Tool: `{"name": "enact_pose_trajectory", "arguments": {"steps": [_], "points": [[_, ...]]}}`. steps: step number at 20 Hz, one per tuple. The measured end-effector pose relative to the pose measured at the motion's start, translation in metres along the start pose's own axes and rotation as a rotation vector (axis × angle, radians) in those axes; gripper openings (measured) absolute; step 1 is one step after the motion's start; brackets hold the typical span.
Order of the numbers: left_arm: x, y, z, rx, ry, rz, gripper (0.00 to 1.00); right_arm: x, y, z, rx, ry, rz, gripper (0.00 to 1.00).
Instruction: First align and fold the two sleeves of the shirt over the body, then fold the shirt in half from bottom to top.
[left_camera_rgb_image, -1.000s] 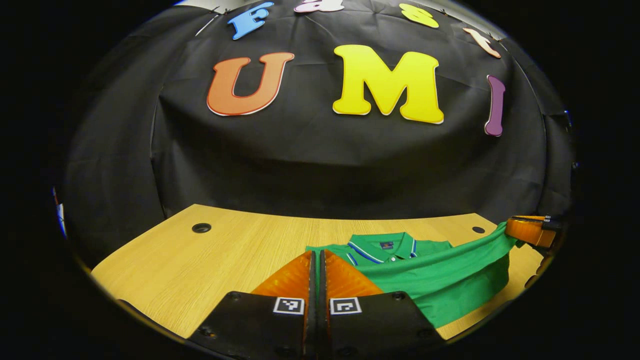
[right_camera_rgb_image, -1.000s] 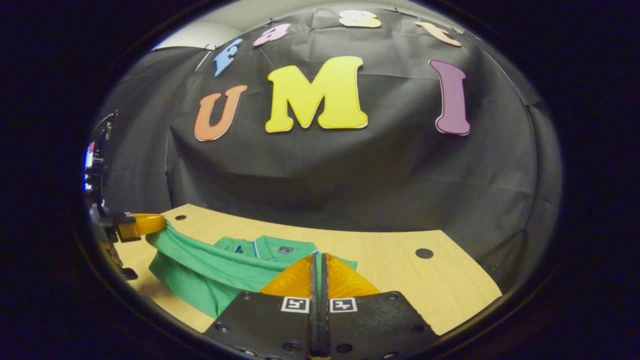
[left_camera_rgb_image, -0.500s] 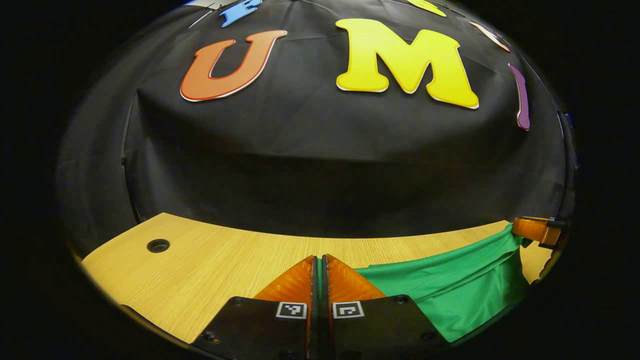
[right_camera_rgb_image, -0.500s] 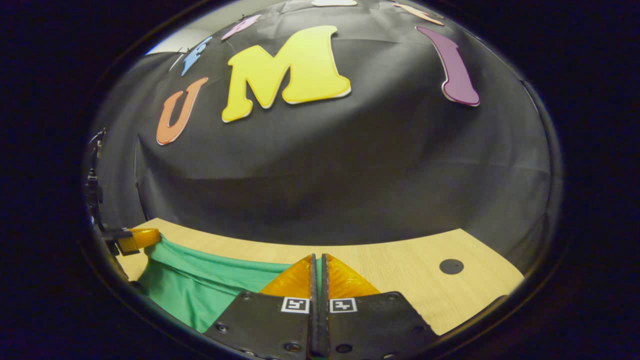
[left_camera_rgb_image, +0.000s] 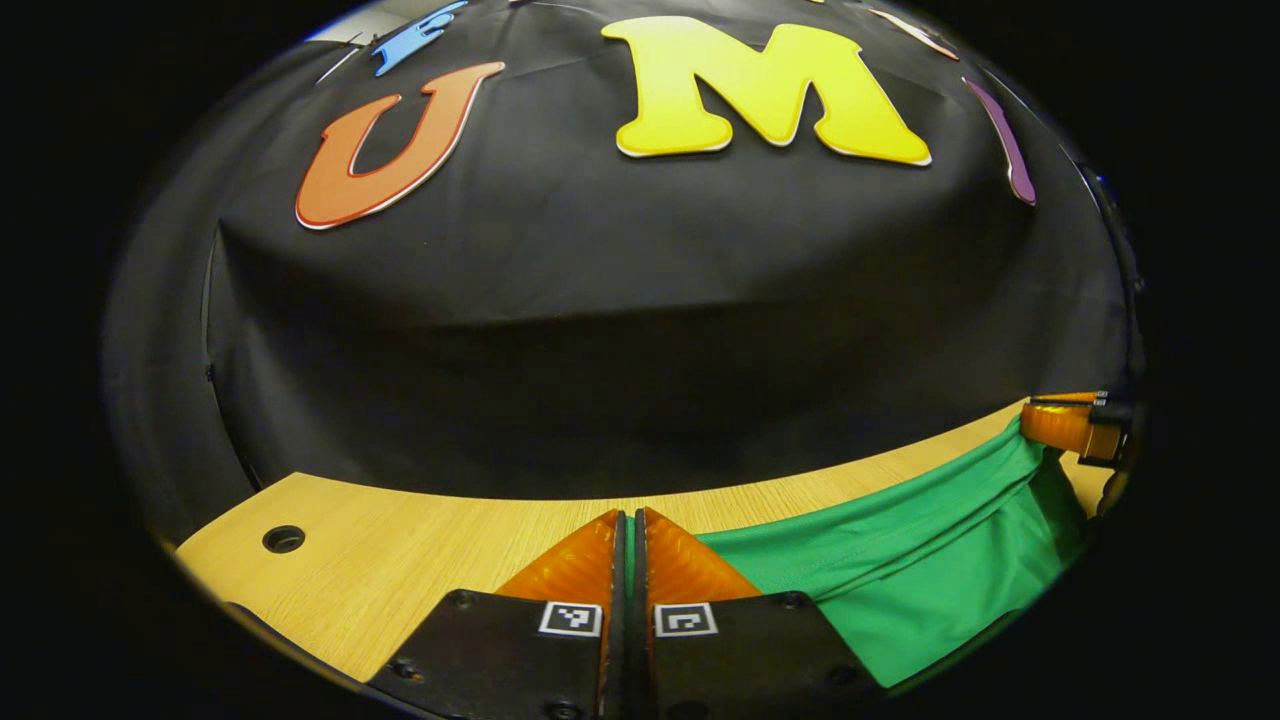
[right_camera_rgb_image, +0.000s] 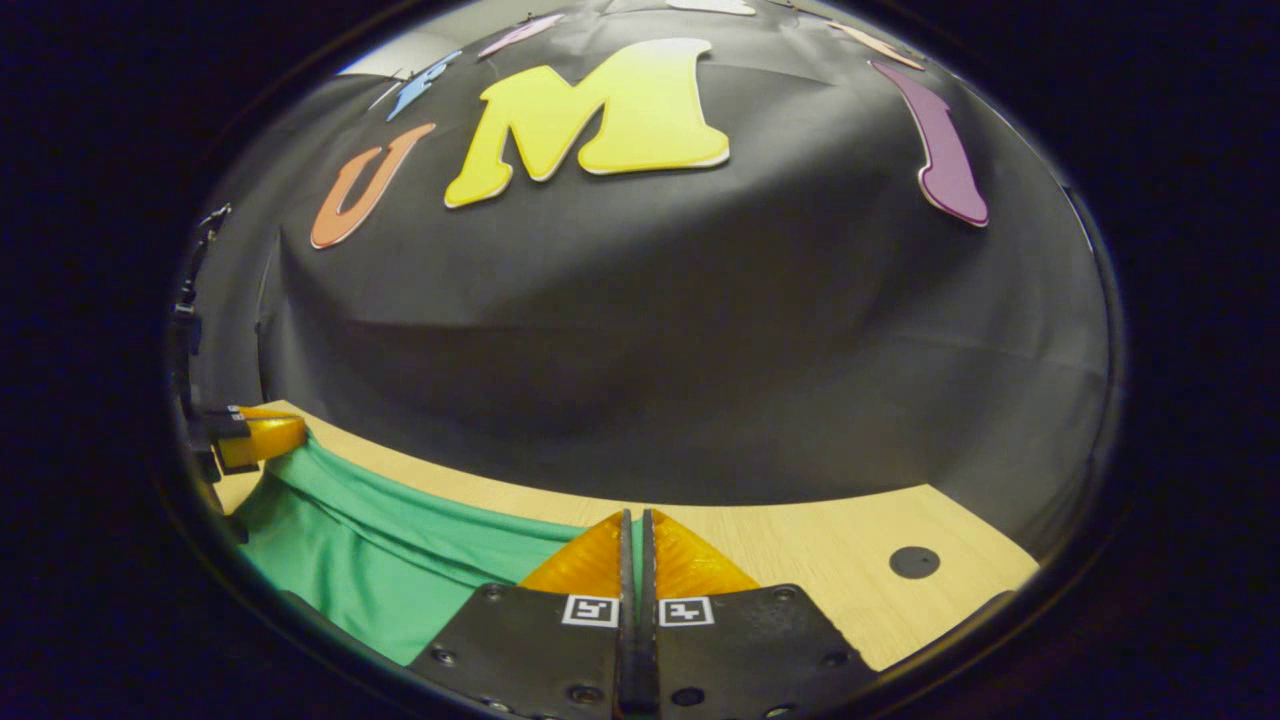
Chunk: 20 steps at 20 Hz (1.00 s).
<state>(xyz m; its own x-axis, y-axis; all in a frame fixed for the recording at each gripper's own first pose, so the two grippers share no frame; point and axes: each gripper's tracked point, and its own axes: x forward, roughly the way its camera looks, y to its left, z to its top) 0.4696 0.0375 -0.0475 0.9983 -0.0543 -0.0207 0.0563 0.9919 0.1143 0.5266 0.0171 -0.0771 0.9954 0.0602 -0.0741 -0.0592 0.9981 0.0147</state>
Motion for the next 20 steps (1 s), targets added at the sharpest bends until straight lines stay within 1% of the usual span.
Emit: {"name": "enact_pose_trajectory", "arguments": {"steps": [4, 5, 6, 8, 9, 10, 11, 12, 13, 14, 15, 17, 19, 20], "points": [[-0.001, 0.001, -0.003, -0.026, 0.0, 0.003, 0.08, -0.002, 0.002, 0.0, 0.003, -0.011, 0.009, 0.0], [0.002, 0.0, -0.005, -0.034, 0.002, 0.0, 0.13, -0.005, 0.002, 0.003, 0.002, -0.023, 0.011, 0.08], [0.003, 0.001, -0.006, -0.045, -0.001, 0.001, 0.22, -0.004, 0.002, 0.004, 0.009, -0.04, 0.021, 0.3], [-0.001, 0.004, -0.003, -0.049, -0.015, 0.015, 0.9, -0.005, -0.004, 0.001, 0.041, -0.055, 0.008, 0.73], [-0.004, 0.001, -0.002, -0.04, -0.016, 0.015, 1.0, -0.008, -0.006, 0.003, 0.055, -0.056, -0.002, 0.94], [-0.006, -0.001, -0.001, -0.028, -0.014, 0.014, 1.0, -0.008, -0.007, 0.004, 0.062, -0.057, -0.006, 0.93], [-0.006, -0.003, -0.001, -0.011, -0.018, 0.016, 1.0, -0.009, -0.008, 0.005, 0.062, -0.06, -0.02, 0.95], [-0.008, -0.002, 0.0, -0.001, -0.03, 0.024, 1.0, -0.01, -0.009, 0.004, 0.051, -0.065, -0.039, 0.93], [-0.008, -0.002, 0.001, 0.005, -0.039, 0.024, 1.0, -0.012, -0.011, 0.006, 0.041, -0.073, -0.061, 0.93], [-0.008, -0.001, 0.001, 0.005, -0.042, 0.026, 1.0, -0.013, -0.015, 0.007, 0.041, -0.083, -0.088, 0.96], [-0.008, -0.002, 0.001, 0.008, -0.039, 0.025, 1.0, -0.014, -0.017, 0.008, 0.046, -0.088, -0.102, 0.96], [-0.009, -0.001, 0.001, 0.004, -0.045, 0.025, 1.0, -0.015, -0.016, 0.007, 0.062, -0.087, -0.099, 0.96], [-0.011, -0.003, 0.006, -0.022, -0.062, -0.005, 1.0, -0.02, -0.015, 0.006, 0.06, -0.079, -0.085, 0.96], [-0.015, -0.001, 0.008, -0.038, -0.071, -0.01, 1.0, -0.025, -0.015, 0.012, 0.051, -0.098, -0.08, 0.96]]}}
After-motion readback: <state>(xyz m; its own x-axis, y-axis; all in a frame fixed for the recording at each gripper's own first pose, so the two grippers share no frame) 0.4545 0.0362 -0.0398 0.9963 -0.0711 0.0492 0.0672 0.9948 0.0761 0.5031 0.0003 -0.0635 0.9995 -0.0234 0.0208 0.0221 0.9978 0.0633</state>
